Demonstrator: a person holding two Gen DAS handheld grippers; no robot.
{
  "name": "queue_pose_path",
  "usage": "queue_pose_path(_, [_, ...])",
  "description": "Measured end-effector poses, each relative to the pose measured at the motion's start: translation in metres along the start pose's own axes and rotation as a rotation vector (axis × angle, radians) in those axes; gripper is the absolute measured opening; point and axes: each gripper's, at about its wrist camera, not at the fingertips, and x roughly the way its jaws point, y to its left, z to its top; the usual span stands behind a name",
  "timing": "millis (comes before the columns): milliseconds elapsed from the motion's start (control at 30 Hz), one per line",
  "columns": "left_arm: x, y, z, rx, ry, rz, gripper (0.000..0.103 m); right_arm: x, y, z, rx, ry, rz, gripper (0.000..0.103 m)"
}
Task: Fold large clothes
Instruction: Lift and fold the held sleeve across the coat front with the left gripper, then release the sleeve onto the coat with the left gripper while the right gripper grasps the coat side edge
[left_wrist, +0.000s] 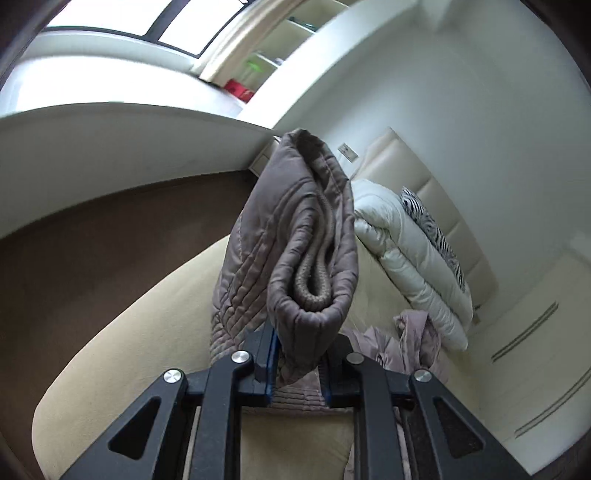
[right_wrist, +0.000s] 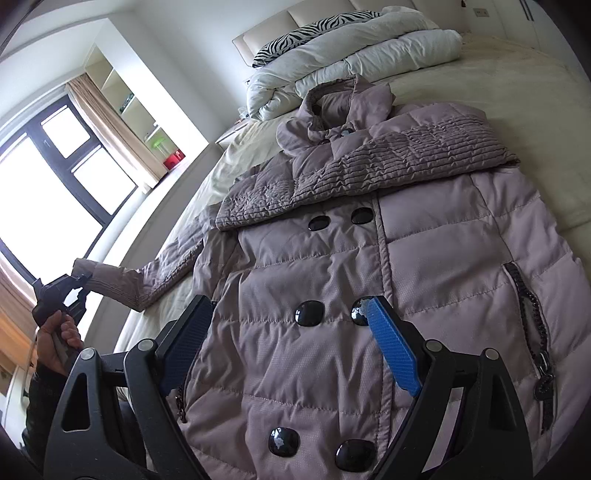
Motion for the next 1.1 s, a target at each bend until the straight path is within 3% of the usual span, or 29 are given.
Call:
queue_pose_path(100, [0.021,-0.080,-0.039,0.265,0.066,-0.022,0.019,-0.005,-0.009,0.011,0.043,-0.016,0.050,0.087])
queue_pose_path(200, [0.045,-0.138,-0.088,0.455,0.139,-0.042,0.019,-0.008,-0.024,0.024,0.111,-0.016,0.113,0.087])
queue_pose_path(333, [0.065,-0.186,-0.152,0.647,0.190,-0.034,0.019,-0.004,-0.051,0.044,0.214,0.019,0.209,0.087])
queue_pose_path(500, [0.075,-0.223,-0.216,0.917,0.187,0.002,0.019,0.027,-0.077,0.068,0.372,0.112,0.385,0.087])
queue_pose_path(700, [0.077,-0.238,-0.258,1.084,0.160,0.016,0.019,0.092,-0.079,0.088,0.467,0.253,0.483,0.087])
queue_pose_path(867, [0.080,-0.242,-0.272,1.142,0.159,0.020,0.019,0.132,-0.057,0.099,0.453,0.349,0.534,0.085])
queue_pose_path(1000, [0.081,-0.242,-0.271,1.139,0.156,0.016,0.019,0.152,-0.035,0.110,0.382,0.411,0.539,0.061])
queue_pose_path(1067, [0.081,-0.242,-0.268,1.130,0.149,0.013,0.020,0.159,-0.027,0.116,0.343,0.427,0.514,0.037])
queue_pose_path(1100, [0.080,-0.241,-0.267,1.122,0.149,0.011,0.020,0.162,-0.025,0.119,0.325,0.433,0.490,0.031])
